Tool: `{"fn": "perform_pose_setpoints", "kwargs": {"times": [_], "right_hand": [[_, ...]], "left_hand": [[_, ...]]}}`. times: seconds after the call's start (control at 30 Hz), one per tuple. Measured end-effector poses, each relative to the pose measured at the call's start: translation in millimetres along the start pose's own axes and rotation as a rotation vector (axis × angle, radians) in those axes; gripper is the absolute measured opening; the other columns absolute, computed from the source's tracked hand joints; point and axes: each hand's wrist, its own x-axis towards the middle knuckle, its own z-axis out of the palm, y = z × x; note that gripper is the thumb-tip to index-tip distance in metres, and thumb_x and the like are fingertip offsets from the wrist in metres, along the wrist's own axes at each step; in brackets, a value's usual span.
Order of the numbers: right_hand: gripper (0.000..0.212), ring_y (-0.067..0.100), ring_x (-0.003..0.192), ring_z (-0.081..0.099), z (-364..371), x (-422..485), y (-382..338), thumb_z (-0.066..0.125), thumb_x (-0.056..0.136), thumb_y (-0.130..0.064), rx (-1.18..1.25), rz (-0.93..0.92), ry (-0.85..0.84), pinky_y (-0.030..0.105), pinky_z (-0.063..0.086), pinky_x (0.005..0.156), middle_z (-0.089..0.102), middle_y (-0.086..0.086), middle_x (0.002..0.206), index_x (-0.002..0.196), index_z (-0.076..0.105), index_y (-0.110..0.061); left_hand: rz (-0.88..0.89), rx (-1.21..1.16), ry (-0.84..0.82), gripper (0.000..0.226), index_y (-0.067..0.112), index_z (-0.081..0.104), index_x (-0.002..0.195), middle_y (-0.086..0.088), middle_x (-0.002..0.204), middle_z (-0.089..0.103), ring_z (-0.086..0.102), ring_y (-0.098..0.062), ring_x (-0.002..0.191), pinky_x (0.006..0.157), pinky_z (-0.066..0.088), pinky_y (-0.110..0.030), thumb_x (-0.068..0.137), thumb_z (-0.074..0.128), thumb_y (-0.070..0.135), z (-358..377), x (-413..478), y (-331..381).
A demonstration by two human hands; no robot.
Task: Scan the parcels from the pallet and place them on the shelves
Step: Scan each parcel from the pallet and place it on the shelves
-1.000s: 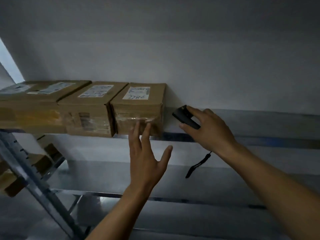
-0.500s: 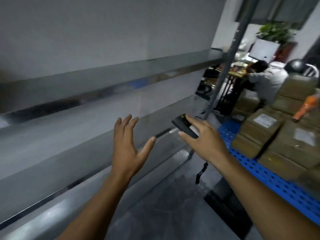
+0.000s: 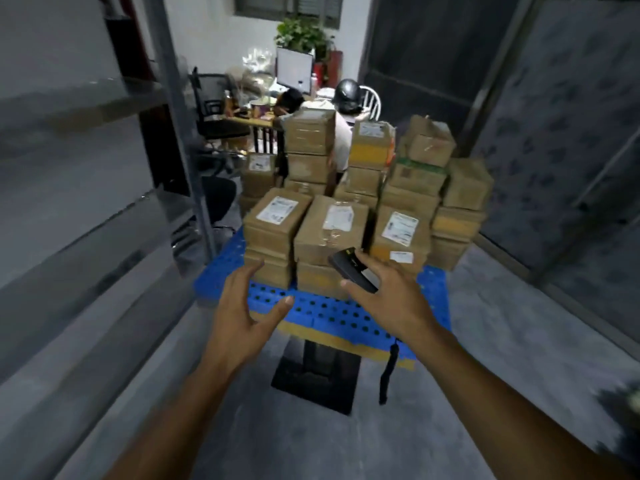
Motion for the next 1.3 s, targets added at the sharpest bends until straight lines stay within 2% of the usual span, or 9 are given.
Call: {"fn": "perform_pose_setpoints", "kwargs": {"times": [0.3,0.43,0.53,0.63,0.8,0.9,1.07,1.13,1.3], "right_hand": [[0.076,0.023,0.127,0.051,-42,7,123,0.056,0.084,-0.071,0.045,0.203,0.132,0.04,0.048,0.097,0.053,0.001,0.14,0.152,0.037,-0.041],[0.073,0.017,0.101,0.059,-51,24,166,0.056,0.087,-0.069,0.05,0.279,0.155,0.025,0.046,0.073,0.055,0.0,0.119,0.152,0.038,-0.042],[0.073,0.01,0.083,0.06,-61,49,192,0.057,0.087,-0.068,0.023,0.334,0.165,0.023,0.047,0.064,0.054,0.001,0.112,0.152,0.037,-0.041],[0.075,0.019,0.099,0.06,-73,83,212,0.057,0.087,-0.068,-0.004,0.37,0.154,0.03,0.052,0.078,0.054,0.005,0.119,0.153,0.035,-0.04],[0.073,0.025,0.106,0.057,-93,147,232,0.059,0.089,-0.064,-0.146,0.321,0.024,0.035,0.049,0.083,0.053,0.005,0.117,0.153,0.037,-0.038],[0.067,0.023,0.104,0.058,-110,185,240,0.061,0.088,-0.061,-0.254,0.199,-0.108,0.03,0.042,0.077,0.053,0.001,0.107,0.148,0.043,-0.039],[0.071,0.016,0.112,0.054,-146,237,244,0.052,0.088,-0.072,-0.615,0.038,-0.459,0.032,0.043,0.079,0.057,-0.003,0.13,0.15,0.037,-0.04],[0.07,0.011,0.101,0.052,-156,251,244,0.053,0.087,-0.071,-0.684,-0.011,-0.501,0.029,0.039,0.071,0.056,-0.007,0.118,0.149,0.038,-0.041],[0.065,0.005,0.087,0.043,-174,268,254,0.056,0.086,-0.068,-0.738,-0.129,-0.555,0.023,0.031,0.059,0.047,-0.018,0.098,0.145,0.043,-0.044]], "left_hand": [[0.057,-0.066,-0.268,0.066,0.051,0.038,0.142,0.036,0.141,0.039,0.033,0.021,0.131,0.097,0.031,-0.002,0.085,0.066,0.07,143,57,21],[0.038,-0.129,-0.334,0.077,0.038,0.042,0.147,0.041,0.138,0.037,0.035,0.024,0.127,0.093,0.03,0.005,0.083,0.066,0.072,203,89,17],[0.046,-0.183,-0.369,0.067,0.046,0.043,0.142,0.02,0.14,0.044,0.043,0.01,0.13,0.1,0.042,-0.01,0.083,0.071,0.065,247,122,15],[0.064,-0.136,-0.358,0.072,0.052,0.037,0.139,0.01,0.153,0.034,0.039,-0.01,0.14,0.11,0.043,-0.032,0.08,0.078,0.057,288,160,5],[-0.104,0.084,-0.327,0.114,0.031,0.021,0.158,-0.001,0.169,0.005,0.011,-0.022,0.155,0.117,0.029,-0.045,0.069,0.087,0.06,343,208,-24],[-0.191,0.054,-0.317,0.117,0.029,0.027,0.155,-0.004,0.166,0.019,0.018,-0.022,0.152,0.118,0.032,-0.048,0.062,0.092,0.055,359,214,-40],[-0.212,-0.067,-0.257,0.108,0.028,0.032,0.154,0.006,0.152,0.041,0.039,-0.011,0.14,0.11,0.046,-0.041,0.067,0.092,0.05,365,205,-53],[-0.229,-0.117,-0.256,0.107,0.038,0.031,0.151,0.014,0.152,0.041,0.038,-0.004,0.14,0.108,0.043,-0.031,0.063,0.087,0.062,366,204,-54],[-0.205,0.002,-0.188,0.097,0.037,0.039,0.141,0.011,0.141,0.046,0.048,-0.008,0.13,0.105,0.052,-0.042,0.061,0.089,0.06,372,203,-51]]}}
